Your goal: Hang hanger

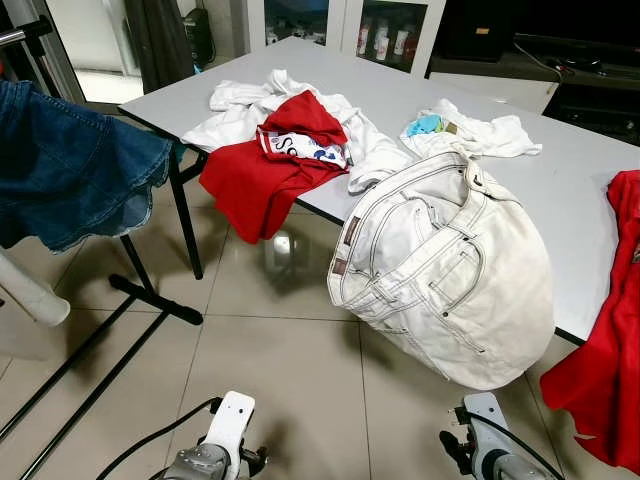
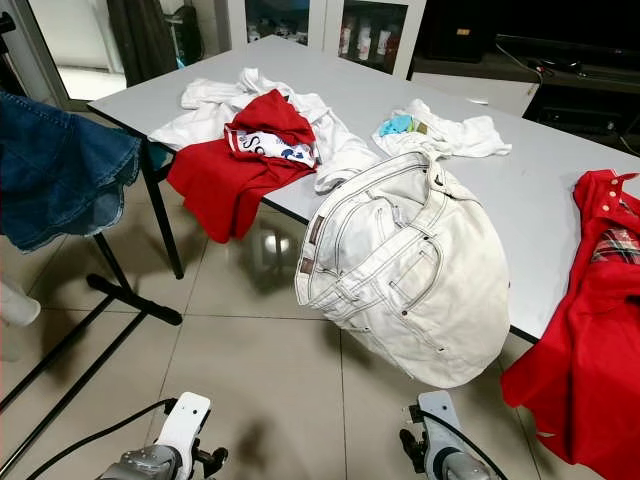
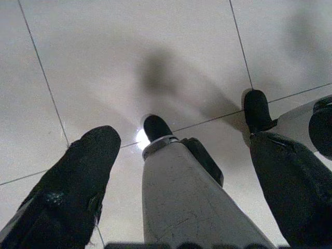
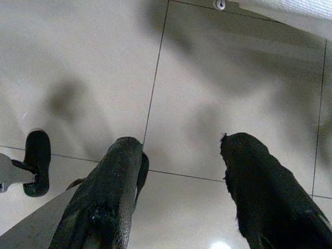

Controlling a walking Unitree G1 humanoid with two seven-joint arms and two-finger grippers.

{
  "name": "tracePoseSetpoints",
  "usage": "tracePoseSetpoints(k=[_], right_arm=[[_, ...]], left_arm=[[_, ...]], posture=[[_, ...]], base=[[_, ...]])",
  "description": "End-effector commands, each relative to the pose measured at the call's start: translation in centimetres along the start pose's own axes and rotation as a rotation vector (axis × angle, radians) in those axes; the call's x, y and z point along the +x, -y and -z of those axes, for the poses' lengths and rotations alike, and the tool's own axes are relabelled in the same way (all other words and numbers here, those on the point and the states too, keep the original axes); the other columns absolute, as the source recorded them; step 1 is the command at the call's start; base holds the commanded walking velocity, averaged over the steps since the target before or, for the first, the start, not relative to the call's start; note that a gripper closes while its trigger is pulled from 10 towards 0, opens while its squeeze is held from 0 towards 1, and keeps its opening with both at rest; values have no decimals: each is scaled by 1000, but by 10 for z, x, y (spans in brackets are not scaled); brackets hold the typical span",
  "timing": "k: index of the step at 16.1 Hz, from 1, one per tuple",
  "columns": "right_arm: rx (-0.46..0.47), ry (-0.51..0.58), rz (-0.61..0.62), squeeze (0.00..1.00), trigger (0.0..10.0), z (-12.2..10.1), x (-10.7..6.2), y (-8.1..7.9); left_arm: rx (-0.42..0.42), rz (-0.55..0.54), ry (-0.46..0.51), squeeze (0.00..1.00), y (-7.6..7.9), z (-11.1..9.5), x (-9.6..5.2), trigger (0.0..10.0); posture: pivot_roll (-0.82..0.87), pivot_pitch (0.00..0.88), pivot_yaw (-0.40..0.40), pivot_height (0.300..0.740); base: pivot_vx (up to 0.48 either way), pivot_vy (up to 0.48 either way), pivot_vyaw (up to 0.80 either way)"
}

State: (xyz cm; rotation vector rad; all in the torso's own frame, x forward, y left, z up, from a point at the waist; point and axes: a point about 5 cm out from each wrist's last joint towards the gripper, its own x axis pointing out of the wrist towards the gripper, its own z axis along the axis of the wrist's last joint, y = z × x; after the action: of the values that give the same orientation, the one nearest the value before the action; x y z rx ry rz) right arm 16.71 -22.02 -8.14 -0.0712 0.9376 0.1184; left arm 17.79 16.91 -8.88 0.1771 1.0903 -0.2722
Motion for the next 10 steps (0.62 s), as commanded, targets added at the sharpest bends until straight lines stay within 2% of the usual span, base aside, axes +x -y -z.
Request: tracePoseSetpoints(k=[1,5,10], right_arm=[[10,-15,7,0,10000,4,-1,1],[12,-10,6,0,10000,1,0,0],[-16,-17,8,0,10000,1,-1,6]], left_arm=[[6,-2,4,0,-1,-1,0,10000],[11,-3,4,0,-2,-2,0,10000],[15,14,0,0,4,-1,1,10000]], posture=[[-74,0,-34,740],[-84,0,-30,740],[-110,0,-32,740]], base=[[0,0,0],[0,0,0],[0,0,0]])
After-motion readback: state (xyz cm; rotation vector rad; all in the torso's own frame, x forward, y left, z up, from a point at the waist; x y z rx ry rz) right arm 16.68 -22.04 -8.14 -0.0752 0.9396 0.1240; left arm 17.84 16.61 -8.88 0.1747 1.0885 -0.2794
